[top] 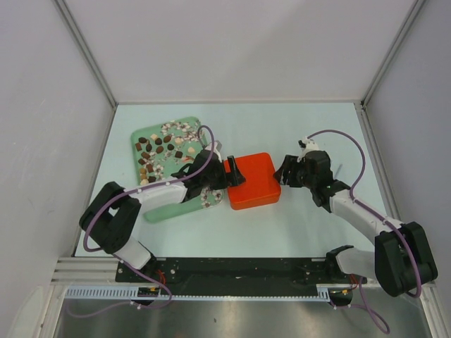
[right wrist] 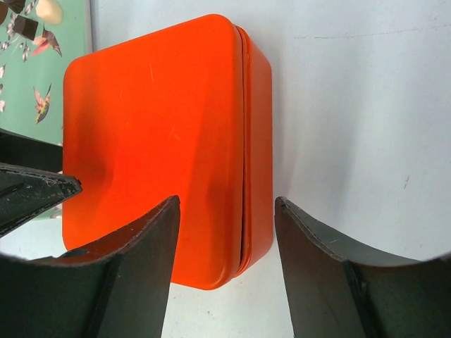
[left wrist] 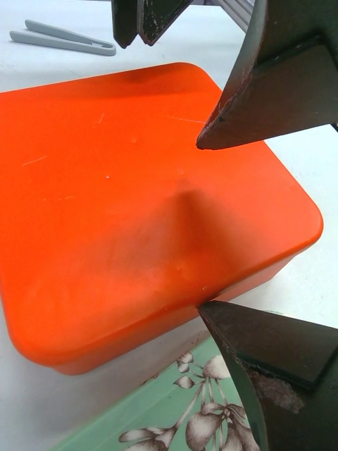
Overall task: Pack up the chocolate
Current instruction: Close the box lid on the packing box.
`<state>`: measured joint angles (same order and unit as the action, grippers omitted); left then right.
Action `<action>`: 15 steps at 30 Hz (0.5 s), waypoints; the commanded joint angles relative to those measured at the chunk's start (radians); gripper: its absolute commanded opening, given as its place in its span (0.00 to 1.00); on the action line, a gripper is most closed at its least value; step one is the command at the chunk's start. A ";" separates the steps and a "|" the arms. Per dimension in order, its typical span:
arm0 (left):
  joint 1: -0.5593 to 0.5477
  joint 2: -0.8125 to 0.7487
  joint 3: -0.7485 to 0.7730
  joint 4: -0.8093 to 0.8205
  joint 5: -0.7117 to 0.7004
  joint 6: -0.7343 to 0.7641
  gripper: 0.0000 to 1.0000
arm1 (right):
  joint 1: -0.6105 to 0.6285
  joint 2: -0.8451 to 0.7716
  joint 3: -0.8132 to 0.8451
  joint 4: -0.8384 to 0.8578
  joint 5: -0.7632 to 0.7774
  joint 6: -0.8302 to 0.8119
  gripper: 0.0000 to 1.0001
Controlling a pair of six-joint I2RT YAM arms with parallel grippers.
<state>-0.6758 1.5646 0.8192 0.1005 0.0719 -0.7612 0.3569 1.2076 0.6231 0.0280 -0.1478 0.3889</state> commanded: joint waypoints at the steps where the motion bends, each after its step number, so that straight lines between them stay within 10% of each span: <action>1: -0.010 -0.018 0.052 0.010 0.016 -0.020 0.92 | -0.004 0.020 0.040 0.035 -0.001 -0.005 0.61; 15: -0.015 -0.028 0.074 -0.007 0.014 -0.021 0.93 | -0.004 0.059 0.040 0.029 -0.027 -0.004 0.58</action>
<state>-0.6788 1.5646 0.8448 0.0635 0.0738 -0.7612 0.3569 1.2556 0.6235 0.0341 -0.1654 0.3893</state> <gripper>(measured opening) 0.927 0.588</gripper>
